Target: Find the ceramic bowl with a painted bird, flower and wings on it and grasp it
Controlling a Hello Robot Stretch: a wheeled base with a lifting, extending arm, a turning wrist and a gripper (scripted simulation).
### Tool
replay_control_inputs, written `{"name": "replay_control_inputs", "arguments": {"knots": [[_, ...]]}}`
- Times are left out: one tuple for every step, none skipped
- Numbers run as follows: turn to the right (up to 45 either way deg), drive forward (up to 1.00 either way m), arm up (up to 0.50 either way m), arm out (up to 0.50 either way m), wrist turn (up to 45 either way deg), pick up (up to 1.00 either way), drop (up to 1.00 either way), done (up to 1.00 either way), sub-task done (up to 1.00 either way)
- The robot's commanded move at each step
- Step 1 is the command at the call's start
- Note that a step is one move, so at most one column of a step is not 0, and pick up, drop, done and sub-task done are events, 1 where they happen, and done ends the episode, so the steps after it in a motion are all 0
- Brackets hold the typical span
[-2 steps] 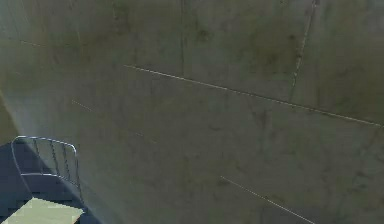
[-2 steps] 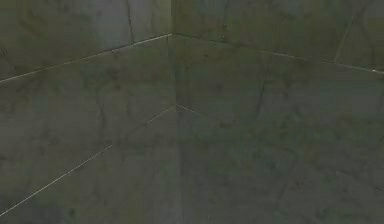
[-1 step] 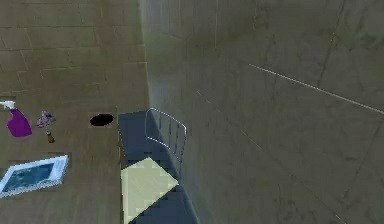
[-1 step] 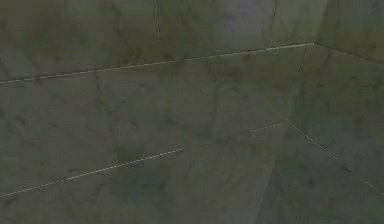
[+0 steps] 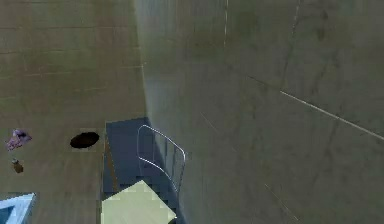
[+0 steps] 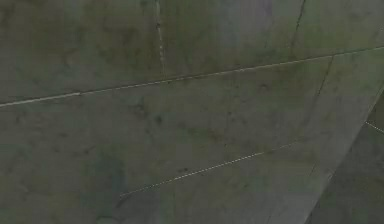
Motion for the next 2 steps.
{"name": "replay_control_inputs", "arguments": {"knots": [[-45.0,0.00,0.00,0.00,0.0,0.00,0.00,0.00,0.00],[-45.0,0.00,0.00,0.00,0.0,0.00,0.00,0.00,0.00]]}}
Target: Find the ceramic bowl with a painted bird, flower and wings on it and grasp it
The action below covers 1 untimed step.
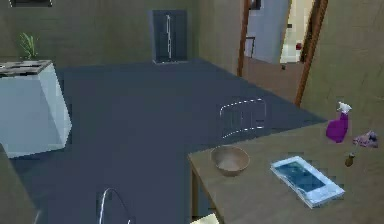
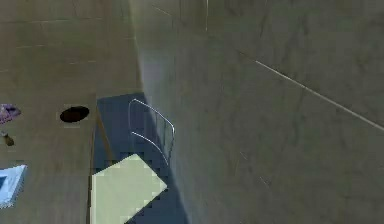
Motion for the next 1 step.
{"name": "replay_control_inputs", "arguments": {"knots": [[-45.0,0.00,0.00,0.00,0.0,0.00,0.00,0.00,0.00]]}}
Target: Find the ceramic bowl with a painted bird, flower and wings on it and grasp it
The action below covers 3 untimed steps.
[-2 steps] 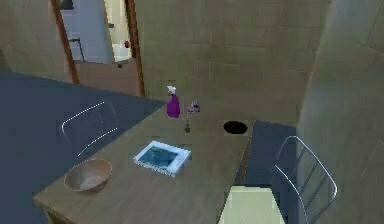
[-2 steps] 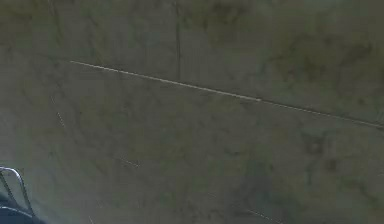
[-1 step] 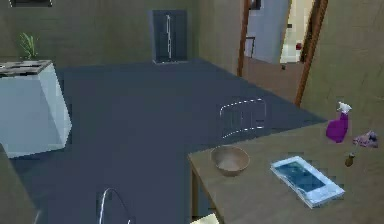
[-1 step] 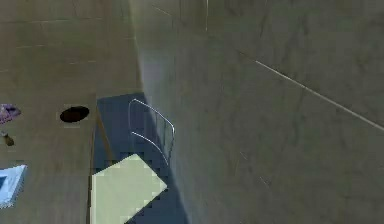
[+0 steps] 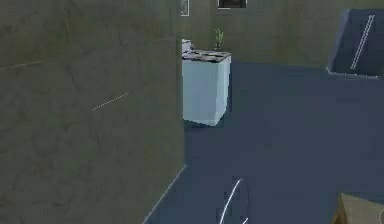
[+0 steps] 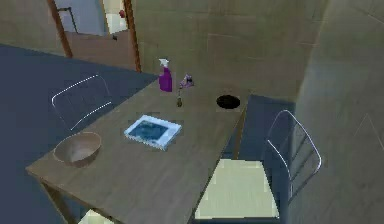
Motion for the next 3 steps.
{"name": "replay_control_inputs", "arguments": {"knots": [[-27.0,0.00,0.00,0.00,0.0,0.00,0.00,0.00,0.00],[0.0,0.00,0.50,0.00,0.0,0.00,0.00,0.00,0.00],[0.0,0.00,0.02,0.00,0.0,0.00,0.00,0.00,0.00]]}}
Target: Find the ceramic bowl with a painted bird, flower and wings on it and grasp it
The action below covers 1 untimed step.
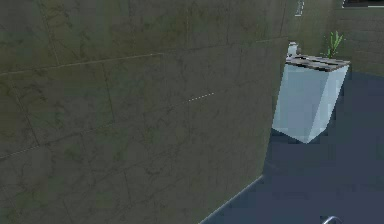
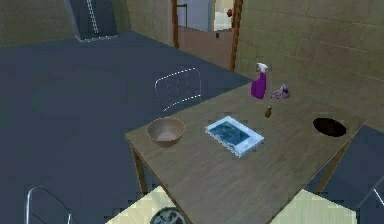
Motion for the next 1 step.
{"name": "replay_control_inputs", "arguments": {"knots": [[0.0,0.00,0.00,0.14,0.0,0.00,0.00,0.00,0.00]]}}
